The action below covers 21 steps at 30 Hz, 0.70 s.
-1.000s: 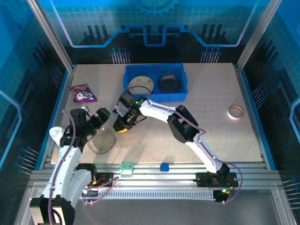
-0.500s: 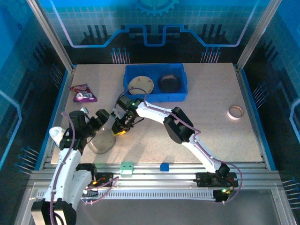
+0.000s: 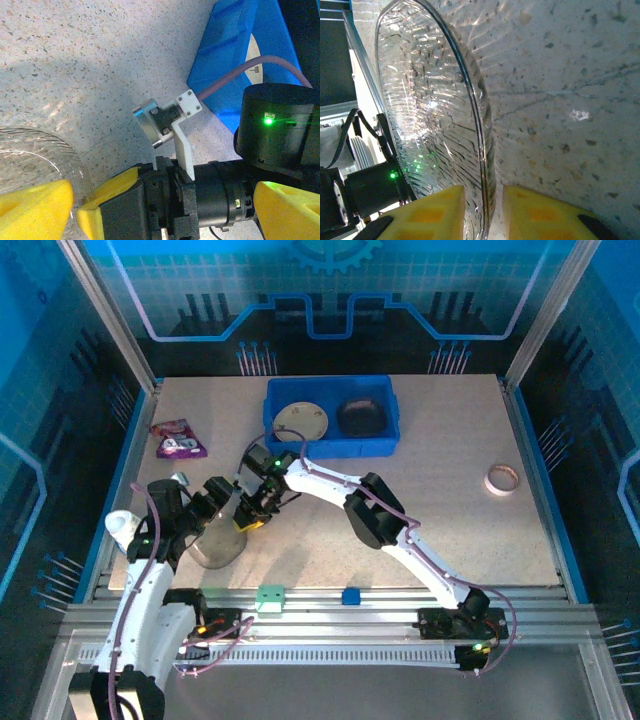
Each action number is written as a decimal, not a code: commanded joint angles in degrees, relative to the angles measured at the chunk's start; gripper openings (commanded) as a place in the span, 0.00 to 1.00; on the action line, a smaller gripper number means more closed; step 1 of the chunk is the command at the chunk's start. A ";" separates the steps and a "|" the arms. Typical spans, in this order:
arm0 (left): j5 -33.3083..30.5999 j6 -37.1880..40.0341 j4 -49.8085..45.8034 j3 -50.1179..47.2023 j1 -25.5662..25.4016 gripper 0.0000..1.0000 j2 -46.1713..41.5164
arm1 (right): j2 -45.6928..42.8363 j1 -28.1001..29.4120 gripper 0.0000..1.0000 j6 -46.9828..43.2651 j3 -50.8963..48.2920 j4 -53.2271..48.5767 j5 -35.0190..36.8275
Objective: Place the plates into the plastic bin on the countertop
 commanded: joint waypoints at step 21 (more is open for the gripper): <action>2.93 2.79 -0.49 2.17 0.81 0.94 1.08 | -13.09 -3.56 0.00 2.99 -19.37 6.51 8.91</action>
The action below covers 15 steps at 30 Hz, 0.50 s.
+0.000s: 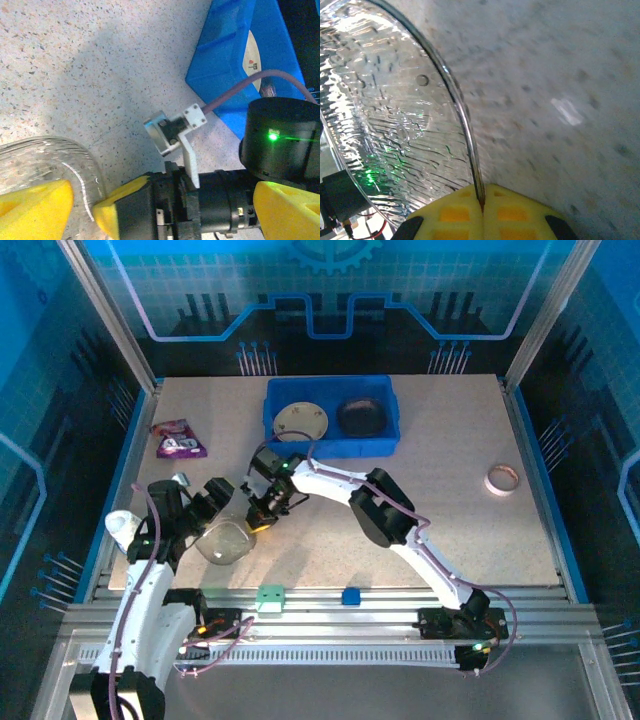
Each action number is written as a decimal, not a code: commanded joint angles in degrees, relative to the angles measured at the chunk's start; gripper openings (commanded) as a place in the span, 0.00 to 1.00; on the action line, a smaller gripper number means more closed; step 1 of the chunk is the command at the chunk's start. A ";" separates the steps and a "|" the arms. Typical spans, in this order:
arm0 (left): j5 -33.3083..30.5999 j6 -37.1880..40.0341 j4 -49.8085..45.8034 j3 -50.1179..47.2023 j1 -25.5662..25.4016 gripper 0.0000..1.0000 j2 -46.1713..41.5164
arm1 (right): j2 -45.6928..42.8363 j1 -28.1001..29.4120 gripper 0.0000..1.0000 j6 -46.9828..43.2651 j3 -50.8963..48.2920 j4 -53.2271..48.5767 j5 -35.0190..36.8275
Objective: Place the plates into the plastic bin on the countertop
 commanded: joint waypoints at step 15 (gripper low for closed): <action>-1.43 5.95 6.10 9.38 -13.34 0.93 15.43 | -36.24 -13.86 0.00 7.97 -40.36 8.01 16.29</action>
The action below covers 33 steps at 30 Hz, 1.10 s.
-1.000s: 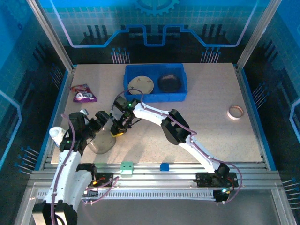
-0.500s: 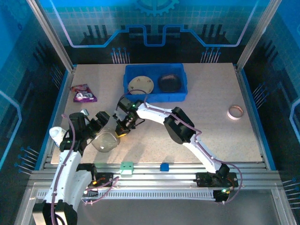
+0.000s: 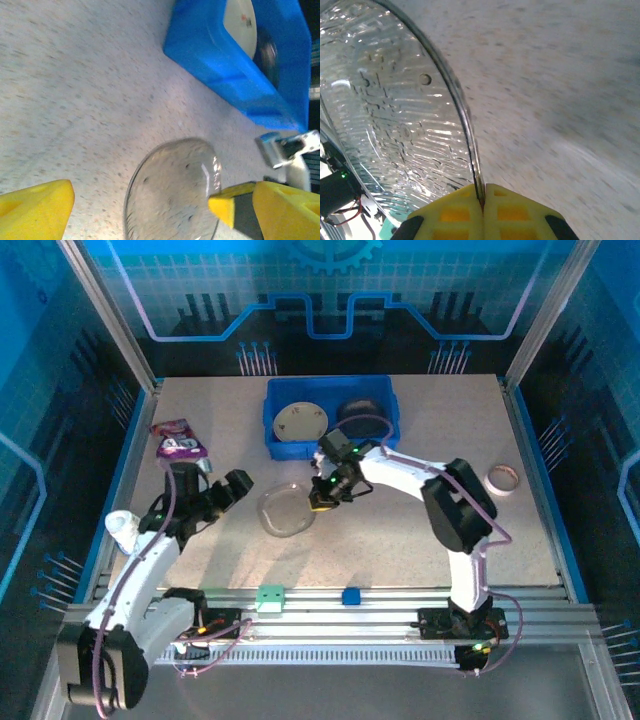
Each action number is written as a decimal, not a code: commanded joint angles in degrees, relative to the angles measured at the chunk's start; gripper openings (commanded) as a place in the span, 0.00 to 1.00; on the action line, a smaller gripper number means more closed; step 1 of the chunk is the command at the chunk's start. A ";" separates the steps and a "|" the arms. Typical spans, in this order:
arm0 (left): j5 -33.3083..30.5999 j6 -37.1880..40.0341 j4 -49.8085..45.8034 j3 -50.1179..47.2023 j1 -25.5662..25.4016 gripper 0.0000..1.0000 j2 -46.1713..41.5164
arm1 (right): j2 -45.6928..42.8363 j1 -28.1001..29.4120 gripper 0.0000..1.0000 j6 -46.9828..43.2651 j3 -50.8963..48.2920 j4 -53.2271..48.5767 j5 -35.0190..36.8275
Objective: Place the plates into the plastic bin on the countertop
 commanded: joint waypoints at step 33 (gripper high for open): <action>-7.09 1.82 5.71 15.04 -18.22 0.00 25.15 | -14.65 -8.59 0.00 4.19 -7.43 4.35 2.56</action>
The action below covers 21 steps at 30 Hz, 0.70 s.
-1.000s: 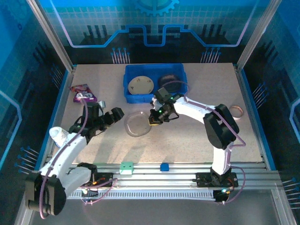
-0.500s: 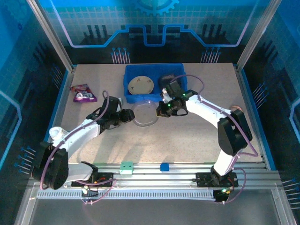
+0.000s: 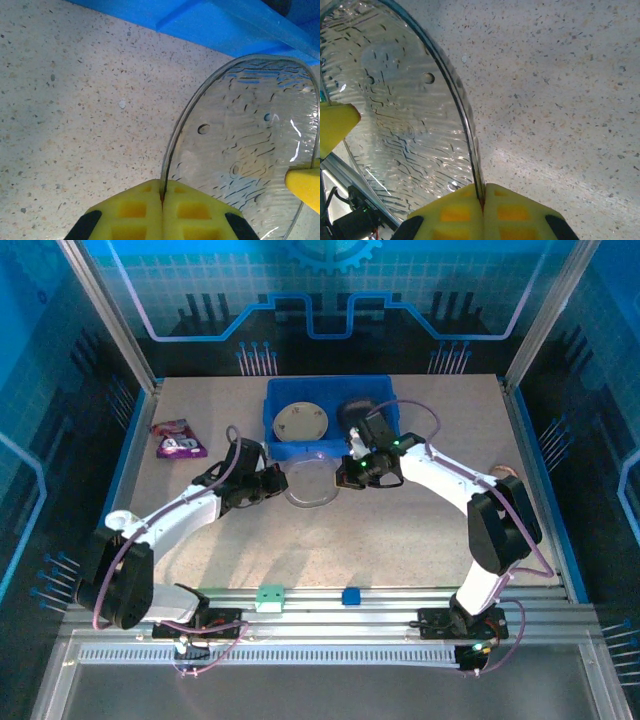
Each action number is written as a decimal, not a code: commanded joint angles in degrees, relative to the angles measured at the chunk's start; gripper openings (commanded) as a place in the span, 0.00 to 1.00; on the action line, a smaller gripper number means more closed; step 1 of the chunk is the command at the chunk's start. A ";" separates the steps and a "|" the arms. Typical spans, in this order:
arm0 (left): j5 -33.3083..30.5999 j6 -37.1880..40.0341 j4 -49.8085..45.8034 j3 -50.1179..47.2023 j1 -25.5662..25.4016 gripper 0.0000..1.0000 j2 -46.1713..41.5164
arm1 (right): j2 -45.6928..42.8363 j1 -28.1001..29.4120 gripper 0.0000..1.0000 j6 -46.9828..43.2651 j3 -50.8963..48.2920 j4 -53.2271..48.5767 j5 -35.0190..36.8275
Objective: Place the plates into the plastic bin on the countertop
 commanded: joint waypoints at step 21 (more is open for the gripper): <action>-4.27 6.71 -5.24 19.11 -0.36 0.00 7.45 | -21.98 -19.89 0.65 1.12 -10.45 2.38 3.16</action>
